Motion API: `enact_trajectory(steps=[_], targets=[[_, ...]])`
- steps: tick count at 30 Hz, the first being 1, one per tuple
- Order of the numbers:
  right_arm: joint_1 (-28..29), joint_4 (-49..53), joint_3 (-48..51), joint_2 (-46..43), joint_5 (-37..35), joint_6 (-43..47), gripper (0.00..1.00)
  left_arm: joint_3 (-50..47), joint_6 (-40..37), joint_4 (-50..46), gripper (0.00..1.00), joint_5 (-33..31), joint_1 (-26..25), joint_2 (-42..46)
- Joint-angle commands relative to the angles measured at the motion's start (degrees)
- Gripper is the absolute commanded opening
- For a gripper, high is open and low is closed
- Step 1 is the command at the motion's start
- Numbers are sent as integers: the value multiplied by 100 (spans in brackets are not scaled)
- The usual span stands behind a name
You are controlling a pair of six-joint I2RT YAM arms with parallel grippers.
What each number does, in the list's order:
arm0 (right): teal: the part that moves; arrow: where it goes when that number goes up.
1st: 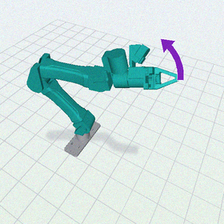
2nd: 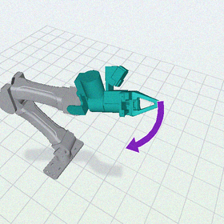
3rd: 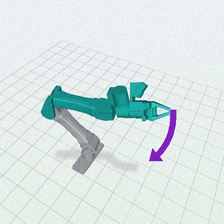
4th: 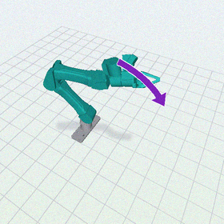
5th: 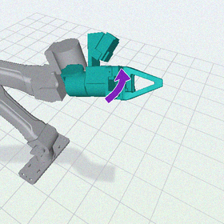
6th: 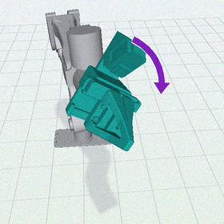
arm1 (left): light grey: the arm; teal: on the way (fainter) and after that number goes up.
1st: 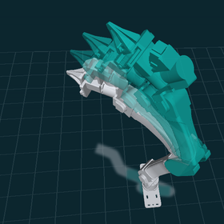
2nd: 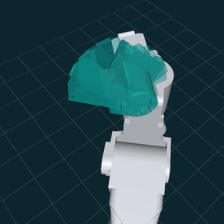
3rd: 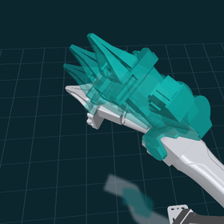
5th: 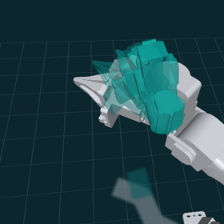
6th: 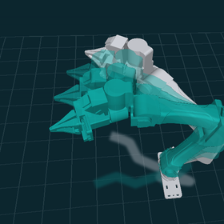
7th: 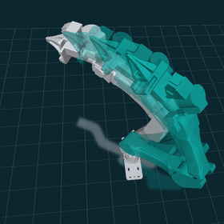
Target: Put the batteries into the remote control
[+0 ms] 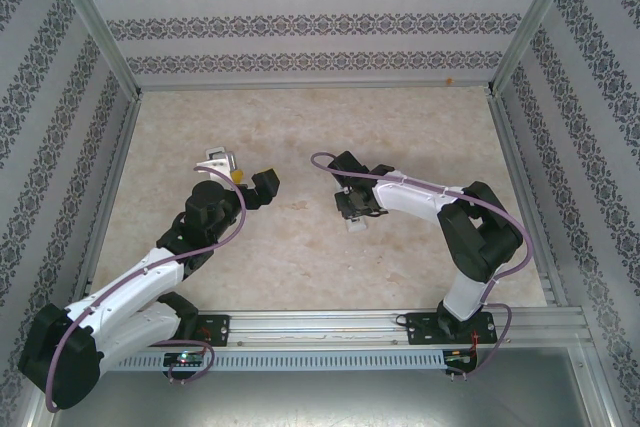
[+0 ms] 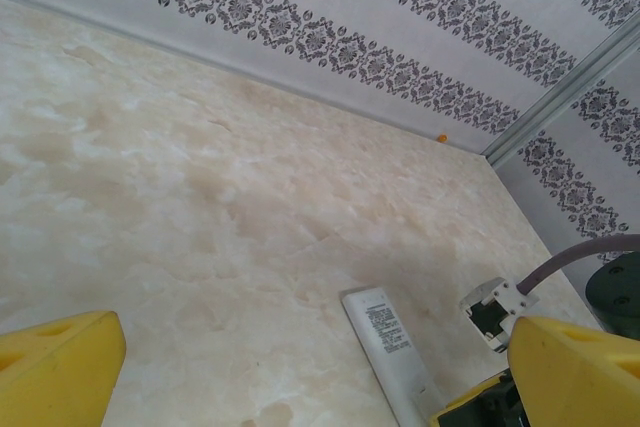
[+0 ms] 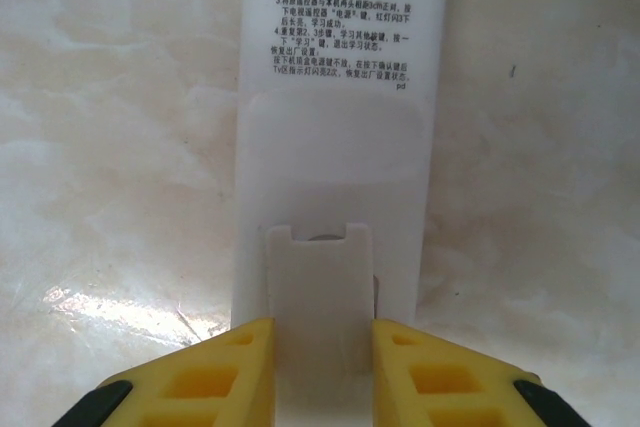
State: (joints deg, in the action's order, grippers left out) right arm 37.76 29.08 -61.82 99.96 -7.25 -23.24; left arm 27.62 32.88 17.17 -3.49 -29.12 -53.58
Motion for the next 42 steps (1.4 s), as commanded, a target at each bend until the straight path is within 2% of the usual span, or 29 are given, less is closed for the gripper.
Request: enact_trajectory(steps=[1,3,24,42], targets=[[62,212,55,98,10,-217,25,-70,51,277,99,15,56,1],[53,195,81,102,64,-288,22,-56,51,284,99,15,55,-9],[146,263,266,63,226,-523,23,-48,87,384,99,70,54,-101],[196,360,659,-328,363,-621,22,-2,135,458,99,148,54,-207]])
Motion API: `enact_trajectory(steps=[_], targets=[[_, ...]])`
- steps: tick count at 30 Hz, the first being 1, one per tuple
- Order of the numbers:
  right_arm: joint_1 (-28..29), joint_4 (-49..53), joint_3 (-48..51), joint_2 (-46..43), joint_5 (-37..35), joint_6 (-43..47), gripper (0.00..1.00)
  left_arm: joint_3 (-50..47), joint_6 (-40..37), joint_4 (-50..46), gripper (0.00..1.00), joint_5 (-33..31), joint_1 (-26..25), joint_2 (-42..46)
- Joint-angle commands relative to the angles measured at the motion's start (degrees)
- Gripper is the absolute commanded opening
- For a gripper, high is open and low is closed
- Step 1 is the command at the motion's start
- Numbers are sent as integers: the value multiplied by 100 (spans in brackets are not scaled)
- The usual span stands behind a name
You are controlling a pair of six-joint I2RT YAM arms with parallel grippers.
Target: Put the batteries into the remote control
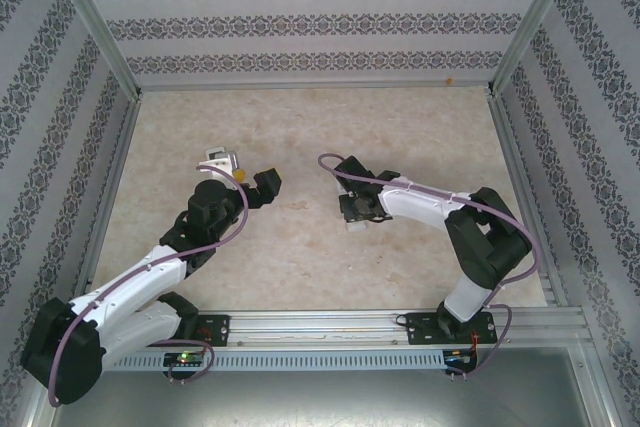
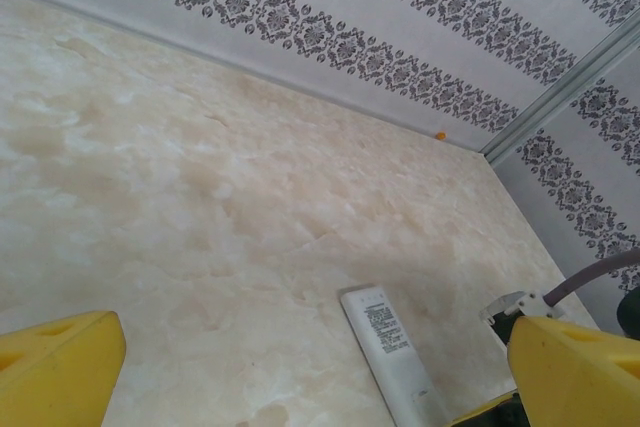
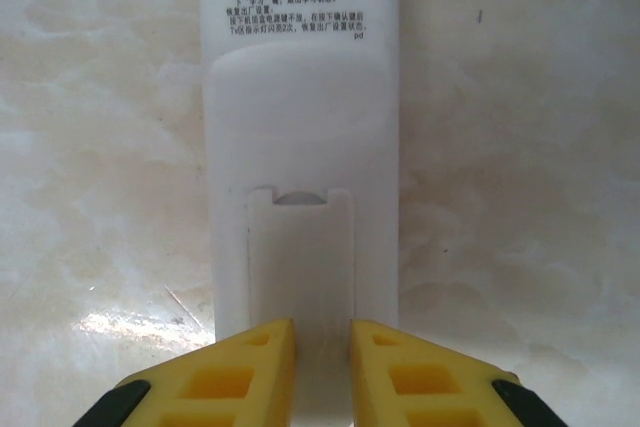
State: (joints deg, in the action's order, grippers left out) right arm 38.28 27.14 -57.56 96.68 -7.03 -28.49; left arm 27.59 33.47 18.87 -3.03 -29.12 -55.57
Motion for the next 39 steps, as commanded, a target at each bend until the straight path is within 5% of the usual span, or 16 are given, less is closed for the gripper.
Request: enact_trajectory(steps=[1,16,25,39], targets=[[158,571,247,-17,339,-103,22,0,78,288,99,102,56,-15],[-148,704,-412,-418,263,197,25,-54,132,283,99,109,55,28],[-382,451,-975,355,432,305,13,-89,124,231,99,58,56,99],[-221,353,-556,516,537,222,9,-96,92,275,99,47,56,65]])
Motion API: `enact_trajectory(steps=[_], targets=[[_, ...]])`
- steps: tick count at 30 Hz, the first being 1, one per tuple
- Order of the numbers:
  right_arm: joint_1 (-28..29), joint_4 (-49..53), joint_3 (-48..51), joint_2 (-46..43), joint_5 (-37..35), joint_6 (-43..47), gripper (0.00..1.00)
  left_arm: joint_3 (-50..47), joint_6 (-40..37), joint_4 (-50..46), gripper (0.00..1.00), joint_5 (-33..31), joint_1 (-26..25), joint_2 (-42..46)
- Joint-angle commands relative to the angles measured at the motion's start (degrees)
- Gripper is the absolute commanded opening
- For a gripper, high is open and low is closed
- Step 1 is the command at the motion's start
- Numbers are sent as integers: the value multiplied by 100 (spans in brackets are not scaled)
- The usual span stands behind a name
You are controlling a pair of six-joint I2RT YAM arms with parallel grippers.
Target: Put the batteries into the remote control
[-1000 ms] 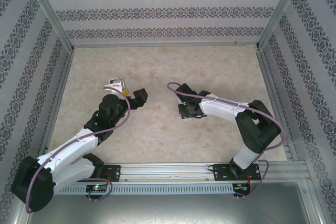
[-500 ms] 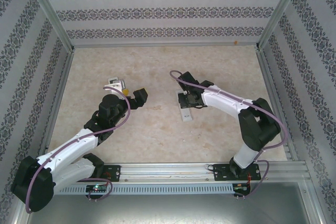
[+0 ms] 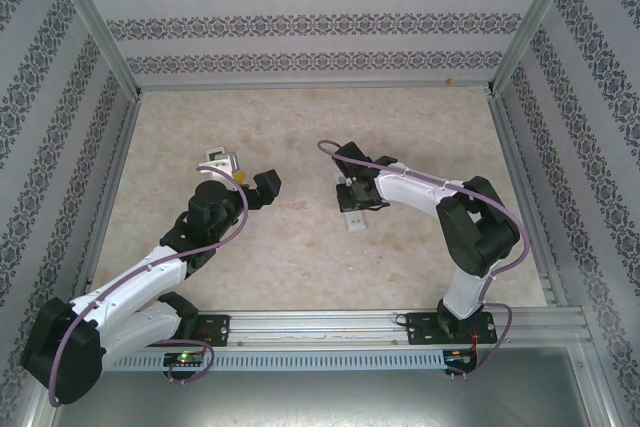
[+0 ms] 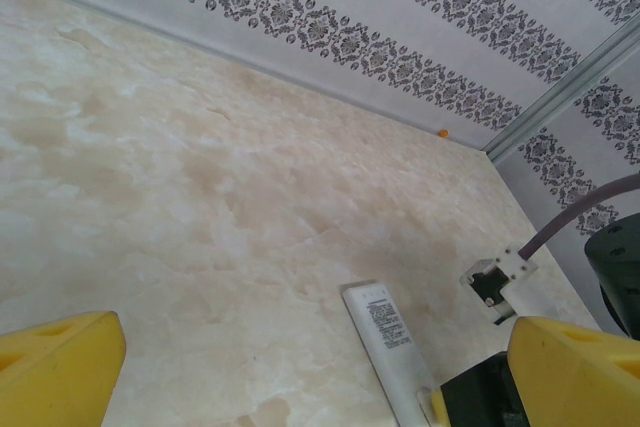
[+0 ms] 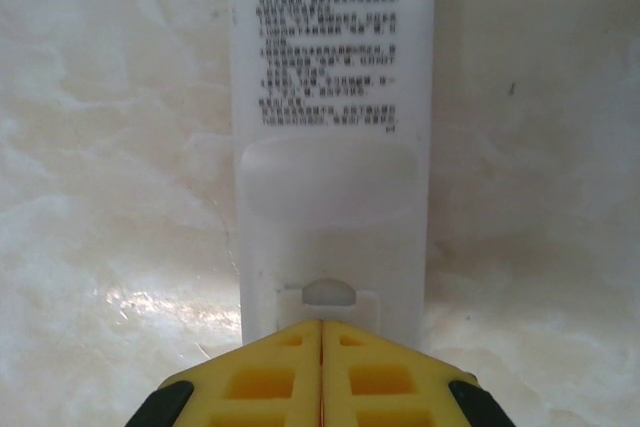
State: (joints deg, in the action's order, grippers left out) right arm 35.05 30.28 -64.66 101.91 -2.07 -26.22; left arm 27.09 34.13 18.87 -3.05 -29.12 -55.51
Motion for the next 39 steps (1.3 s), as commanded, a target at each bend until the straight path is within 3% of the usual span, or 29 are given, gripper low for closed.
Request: enact_trajectory(steps=[1,21,29,39], targets=[[122,26,215,-4,32,-16,9,-39,32,275,99,51,56,66],[390,48,1072,-475,55,-274,8,-15,70,258,99,87,56,92],[200,377,288,-1041,33,-44,10,-3,89,280,99,107,56,54],[-141,186,-508,-512,125,104,10,7,32,174,99,51,53,126]])
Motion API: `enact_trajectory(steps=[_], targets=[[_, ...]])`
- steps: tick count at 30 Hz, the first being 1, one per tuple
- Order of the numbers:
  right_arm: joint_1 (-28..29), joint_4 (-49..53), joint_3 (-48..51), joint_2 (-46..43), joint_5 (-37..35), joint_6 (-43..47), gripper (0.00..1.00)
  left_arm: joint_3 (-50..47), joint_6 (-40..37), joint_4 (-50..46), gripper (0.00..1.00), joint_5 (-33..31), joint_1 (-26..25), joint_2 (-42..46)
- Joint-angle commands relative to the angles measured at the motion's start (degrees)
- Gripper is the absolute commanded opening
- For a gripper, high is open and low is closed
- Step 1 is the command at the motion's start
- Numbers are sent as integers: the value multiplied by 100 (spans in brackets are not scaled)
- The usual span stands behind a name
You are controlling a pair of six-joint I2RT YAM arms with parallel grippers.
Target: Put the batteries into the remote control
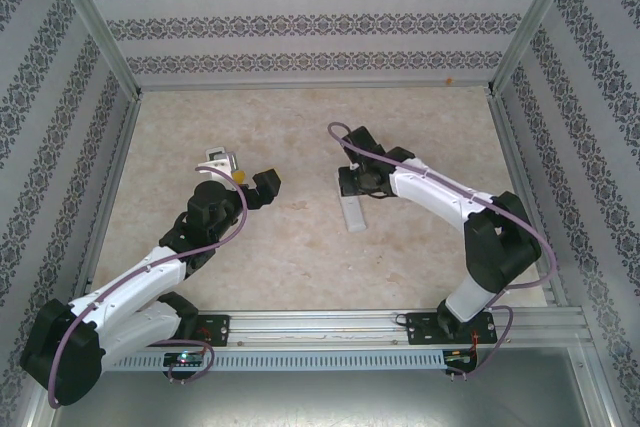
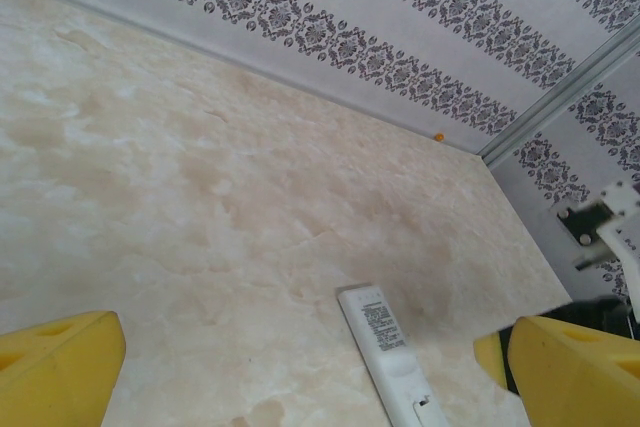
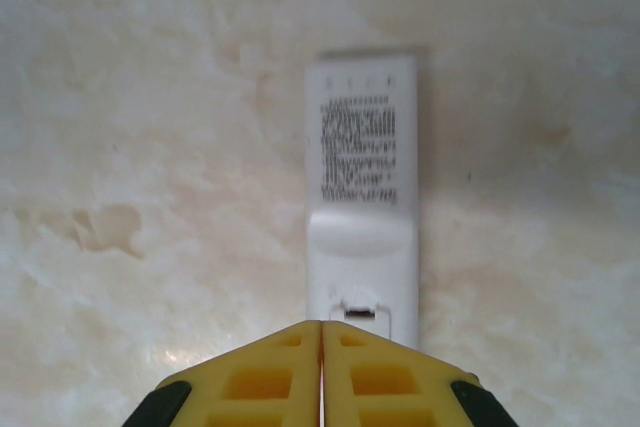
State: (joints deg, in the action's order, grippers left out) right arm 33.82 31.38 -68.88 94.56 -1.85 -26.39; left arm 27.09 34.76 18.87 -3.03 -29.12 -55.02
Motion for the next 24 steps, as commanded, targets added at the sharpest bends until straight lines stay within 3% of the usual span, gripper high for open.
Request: enact_trajectory(steps=[1,11,16,23,24], targets=[[-25,42,-54,289,106,123,10,7,-39,161,99,39,52,87],[-4,-573,1008,963,419,-129,9,-52,-40,169,99,4,51,107],[-25,-364,822,519,250,-54,12,-32,-13,194,99,35,52,69],[-21,-147,782,307,-156,110,66,-29,13,168,99,83,55,57],[-4,-171,806,399,-86,117,69,-21,22,138,99,98,54,54]])
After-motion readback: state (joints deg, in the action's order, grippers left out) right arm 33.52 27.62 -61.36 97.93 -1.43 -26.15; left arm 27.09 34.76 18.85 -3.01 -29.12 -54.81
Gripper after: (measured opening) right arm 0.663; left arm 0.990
